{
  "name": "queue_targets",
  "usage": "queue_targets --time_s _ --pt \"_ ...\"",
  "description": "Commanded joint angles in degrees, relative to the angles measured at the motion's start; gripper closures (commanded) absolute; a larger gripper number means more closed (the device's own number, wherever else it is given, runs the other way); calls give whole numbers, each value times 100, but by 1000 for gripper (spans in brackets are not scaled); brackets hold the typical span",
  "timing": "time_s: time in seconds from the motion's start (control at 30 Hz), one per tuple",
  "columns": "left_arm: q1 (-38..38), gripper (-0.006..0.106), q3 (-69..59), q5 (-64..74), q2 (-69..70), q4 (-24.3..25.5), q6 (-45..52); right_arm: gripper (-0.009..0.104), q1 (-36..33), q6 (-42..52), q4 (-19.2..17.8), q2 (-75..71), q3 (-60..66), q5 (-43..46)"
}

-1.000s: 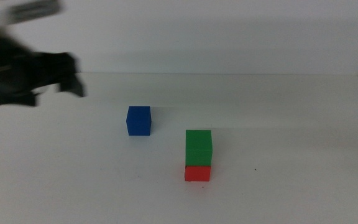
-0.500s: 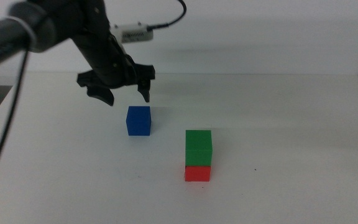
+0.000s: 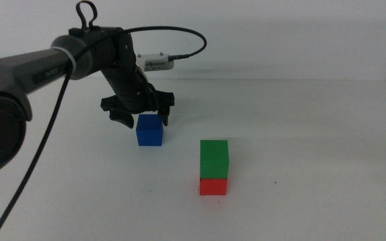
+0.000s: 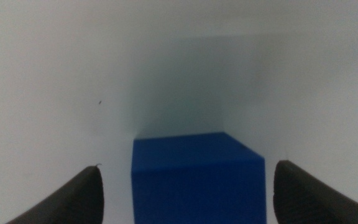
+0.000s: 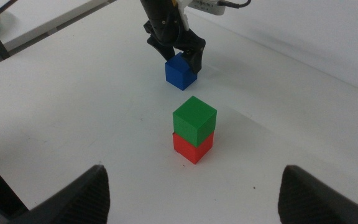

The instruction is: Stack red cubes first, then green, then blue cubes in a specific spot.

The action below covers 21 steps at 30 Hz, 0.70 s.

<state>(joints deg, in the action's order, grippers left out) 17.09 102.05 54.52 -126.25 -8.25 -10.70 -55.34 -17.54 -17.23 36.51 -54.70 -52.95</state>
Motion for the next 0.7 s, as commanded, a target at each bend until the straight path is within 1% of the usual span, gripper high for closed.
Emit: queue_targets --time_s 0.0,0.1,0.17,0.27,0.3,0.4,0.43,0.47,0.53,0.63,0.67 --pt "9 11 57 -144 -55 -61 39 2 -23 55 -20 -27 17 26" --pt "9 19 66 -169 -134 -130 39 2 -23 55 -20 -27 17 26" --pt "9 30 66 -166 -190 -162 39 2 -23 55 -20 -27 17 26" --pt "9 56 66 -74 -250 -122 39 2 -23 55 -20 -27 17 26" --pt "9 75 66 104 -186 -71 39 2 -23 55 -20 -27 17 26" --pt "22 99 66 565 230 -4 39 2 -23 55 -20 -27 17 26" --pt "54 102 66 721 392 49 -8 2 -23 55 -20 -27 17 26" --pt "113 102 66 914 608 146 -127 2 -23 55 -20 -27 17 26" --pt "374 102 66 1185 1007 548 -585 2 -23 55 -20 -27 17 26" --pt "1218 102 66 1544 1534 1775 -1667 2 -23 55 -20 -27 17 26" --pt "1532 102 66 1544 1632 2085 -2064 2 -23 55 -20 -27 17 26"
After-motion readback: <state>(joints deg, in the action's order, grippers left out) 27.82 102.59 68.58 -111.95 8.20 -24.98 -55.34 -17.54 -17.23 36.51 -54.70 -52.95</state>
